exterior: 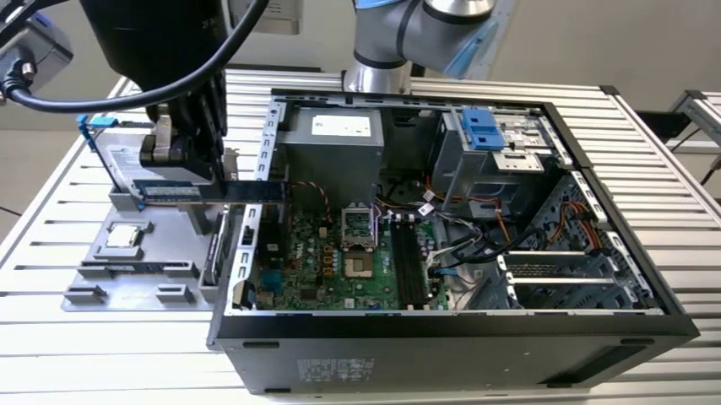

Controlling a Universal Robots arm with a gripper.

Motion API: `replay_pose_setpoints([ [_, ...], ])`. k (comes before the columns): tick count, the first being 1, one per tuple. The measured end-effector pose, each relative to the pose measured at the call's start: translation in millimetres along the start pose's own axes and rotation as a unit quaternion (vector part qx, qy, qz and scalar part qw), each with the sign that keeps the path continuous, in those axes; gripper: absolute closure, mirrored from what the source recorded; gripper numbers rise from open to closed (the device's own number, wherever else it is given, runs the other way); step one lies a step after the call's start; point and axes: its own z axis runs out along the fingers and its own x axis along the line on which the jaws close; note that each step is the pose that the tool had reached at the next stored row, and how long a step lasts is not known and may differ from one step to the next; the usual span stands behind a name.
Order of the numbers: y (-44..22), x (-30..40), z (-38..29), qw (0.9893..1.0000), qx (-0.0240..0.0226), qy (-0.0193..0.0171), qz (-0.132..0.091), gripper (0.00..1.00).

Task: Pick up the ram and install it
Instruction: 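Pick up the ram and move it above insertion slot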

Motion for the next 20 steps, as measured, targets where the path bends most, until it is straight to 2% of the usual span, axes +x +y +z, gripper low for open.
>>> replay_pose_setpoints([
  [20, 22.4, 0.0, 0.4, 1.0000, 0.0000, 0.0000, 0.000, 1.00],
])
